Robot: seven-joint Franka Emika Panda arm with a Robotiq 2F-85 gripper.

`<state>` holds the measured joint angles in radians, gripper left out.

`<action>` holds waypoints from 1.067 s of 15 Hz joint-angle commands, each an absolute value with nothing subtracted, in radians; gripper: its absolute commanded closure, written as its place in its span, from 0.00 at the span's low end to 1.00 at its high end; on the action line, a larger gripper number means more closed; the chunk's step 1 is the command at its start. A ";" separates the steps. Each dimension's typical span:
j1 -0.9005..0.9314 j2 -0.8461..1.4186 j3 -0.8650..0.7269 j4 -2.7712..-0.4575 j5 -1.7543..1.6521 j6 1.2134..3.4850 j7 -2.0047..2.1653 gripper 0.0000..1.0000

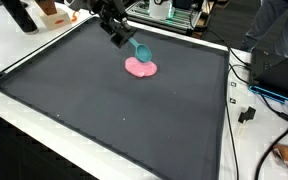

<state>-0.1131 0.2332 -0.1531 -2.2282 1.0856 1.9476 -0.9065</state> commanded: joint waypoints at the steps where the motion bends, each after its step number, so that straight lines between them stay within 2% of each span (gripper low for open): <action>1: -0.128 0.244 -0.135 -2.225 1.118 1.978 -0.918 0.74; 16: -0.100 0.185 -0.091 -2.254 1.086 2.082 -0.839 0.74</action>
<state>-0.1077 0.2299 -0.1019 -2.2251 1.0908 2.0578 -0.8880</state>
